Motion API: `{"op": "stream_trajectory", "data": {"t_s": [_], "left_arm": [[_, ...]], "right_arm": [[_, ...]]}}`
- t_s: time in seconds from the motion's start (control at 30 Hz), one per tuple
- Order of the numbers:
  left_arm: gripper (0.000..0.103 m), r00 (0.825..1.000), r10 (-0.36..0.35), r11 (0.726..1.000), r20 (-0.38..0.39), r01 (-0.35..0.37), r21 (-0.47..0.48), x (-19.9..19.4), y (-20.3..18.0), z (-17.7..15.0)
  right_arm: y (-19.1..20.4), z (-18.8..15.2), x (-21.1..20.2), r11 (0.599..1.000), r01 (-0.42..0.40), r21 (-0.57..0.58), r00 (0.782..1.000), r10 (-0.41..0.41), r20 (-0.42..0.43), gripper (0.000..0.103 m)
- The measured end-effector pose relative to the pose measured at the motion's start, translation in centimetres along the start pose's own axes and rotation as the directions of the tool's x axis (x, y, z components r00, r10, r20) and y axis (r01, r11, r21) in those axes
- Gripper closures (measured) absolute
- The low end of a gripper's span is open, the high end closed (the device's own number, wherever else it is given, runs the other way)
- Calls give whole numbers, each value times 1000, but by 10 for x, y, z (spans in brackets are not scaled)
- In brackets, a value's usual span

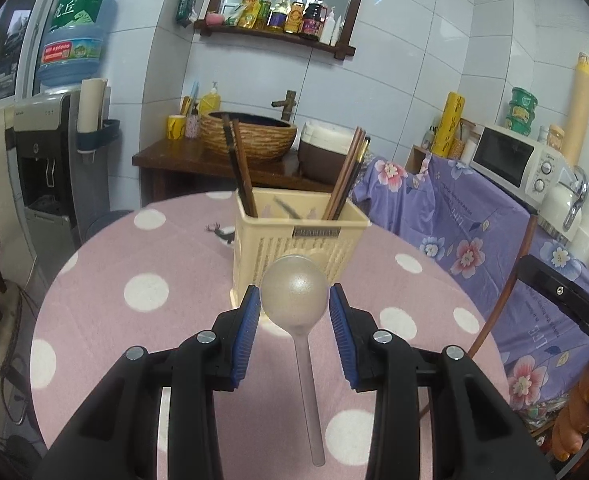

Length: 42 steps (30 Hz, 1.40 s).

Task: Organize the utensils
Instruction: 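Carry the plastic spoon and brown chopstick into the cream basket and open both tools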

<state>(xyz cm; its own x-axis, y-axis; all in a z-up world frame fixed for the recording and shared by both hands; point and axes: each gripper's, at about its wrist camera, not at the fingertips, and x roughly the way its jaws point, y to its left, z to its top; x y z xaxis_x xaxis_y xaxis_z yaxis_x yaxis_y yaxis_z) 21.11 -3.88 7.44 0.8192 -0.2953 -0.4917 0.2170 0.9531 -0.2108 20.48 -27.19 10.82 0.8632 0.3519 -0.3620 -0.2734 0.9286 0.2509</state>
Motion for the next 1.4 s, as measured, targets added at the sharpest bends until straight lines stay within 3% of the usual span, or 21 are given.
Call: {"op": "stream_trajectory", "data": {"t_s": [0.23,0.33,0.5,0.7,0.8,0.97,1.1,1.27,1.3,1.33,1.4], "left_arm": [[67,985,-8,1000,170,8,3,2,-4,95],[67,972,34,999,230,-31,-19,14,-2,132],[67,957,105,994,271,-107,-6,41,1,148],[67,947,135,988,291,-151,36,55,5,129],[67,926,171,980,337,-194,36,57,4,120],[67,915,177,980,361,-196,17,64,6,117],[67,918,187,977,350,-210,28,71,7,115],[67,940,178,982,291,-190,13,85,14,93],[67,925,190,976,329,-214,36,81,10,86],[67,923,191,973,335,-222,58,80,7,82],[67,938,166,977,304,-198,78,80,3,75]], "right_arm": [[27,100,11,998,-9,-70,987,20,161,95],[37,143,24,996,25,-84,971,-4,237,95],[46,180,61,994,75,-82,961,-50,273,95],[38,167,101,993,101,-67,965,-82,249,95],[32,154,115,992,115,-58,965,-98,242,95],[24,138,131,992,123,-42,971,-112,211,95],[22,131,136,992,121,-39,975,-111,193,95],[20,111,146,993,112,-38,983,-105,154,95],[20,106,148,993,114,-39,983,-107,148,95],[19,100,151,993,114,-41,985,-108,137,95],[17,89,156,992,116,-40,987,-110,117,95]]}}
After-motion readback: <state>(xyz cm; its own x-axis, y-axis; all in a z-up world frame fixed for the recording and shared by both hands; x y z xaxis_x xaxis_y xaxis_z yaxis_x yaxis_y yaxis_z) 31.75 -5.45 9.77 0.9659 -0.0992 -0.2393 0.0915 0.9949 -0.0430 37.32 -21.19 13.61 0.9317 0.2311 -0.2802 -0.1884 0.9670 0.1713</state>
